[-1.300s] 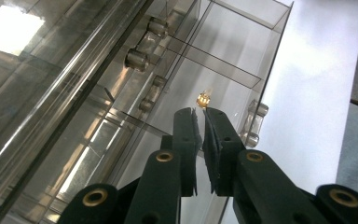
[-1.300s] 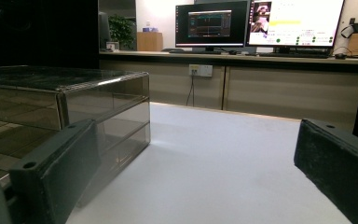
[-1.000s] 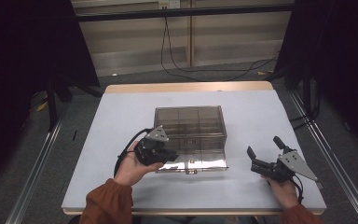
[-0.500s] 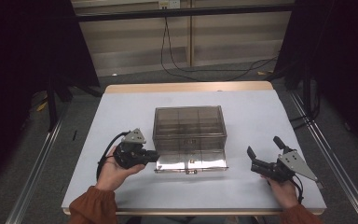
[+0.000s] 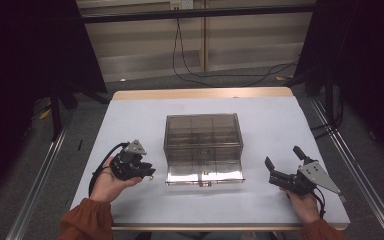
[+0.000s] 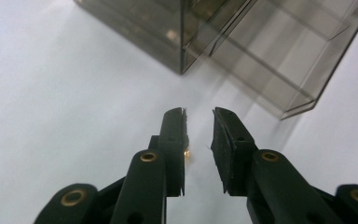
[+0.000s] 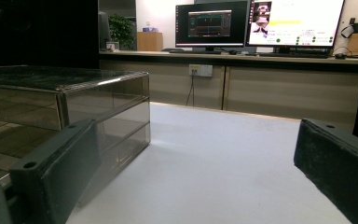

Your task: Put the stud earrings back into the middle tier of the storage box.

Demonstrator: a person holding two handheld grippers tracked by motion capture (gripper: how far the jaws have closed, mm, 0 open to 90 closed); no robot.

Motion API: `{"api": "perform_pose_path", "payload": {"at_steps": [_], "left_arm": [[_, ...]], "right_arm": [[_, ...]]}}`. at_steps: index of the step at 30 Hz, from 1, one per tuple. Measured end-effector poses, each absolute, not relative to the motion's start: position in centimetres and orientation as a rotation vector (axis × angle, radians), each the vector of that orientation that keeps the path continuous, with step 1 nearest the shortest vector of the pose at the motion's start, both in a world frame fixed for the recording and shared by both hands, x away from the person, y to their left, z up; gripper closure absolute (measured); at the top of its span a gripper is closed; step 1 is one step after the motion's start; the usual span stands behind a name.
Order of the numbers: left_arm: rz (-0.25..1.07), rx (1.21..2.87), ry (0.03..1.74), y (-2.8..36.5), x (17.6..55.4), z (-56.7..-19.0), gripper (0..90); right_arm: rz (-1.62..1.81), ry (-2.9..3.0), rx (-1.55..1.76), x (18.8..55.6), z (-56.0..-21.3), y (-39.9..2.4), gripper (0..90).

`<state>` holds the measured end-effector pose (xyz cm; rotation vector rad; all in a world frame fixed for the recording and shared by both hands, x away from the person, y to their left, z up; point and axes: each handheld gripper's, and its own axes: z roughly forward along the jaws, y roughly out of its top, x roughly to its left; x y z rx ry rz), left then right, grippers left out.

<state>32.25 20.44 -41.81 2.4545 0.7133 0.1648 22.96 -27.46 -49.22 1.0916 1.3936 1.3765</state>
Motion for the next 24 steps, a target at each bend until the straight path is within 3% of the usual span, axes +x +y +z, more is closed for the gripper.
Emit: {"api": "perform_pose_path", "payload": {"at_steps": [24], "left_arm": [[0.073, 2.621, 0.795, 20.4, 33.9, -44.4, 70.9]], "right_arm": [[1.377, 1.394, 1.093, 23.0, -49.2, -27.5, 0.3]]}}
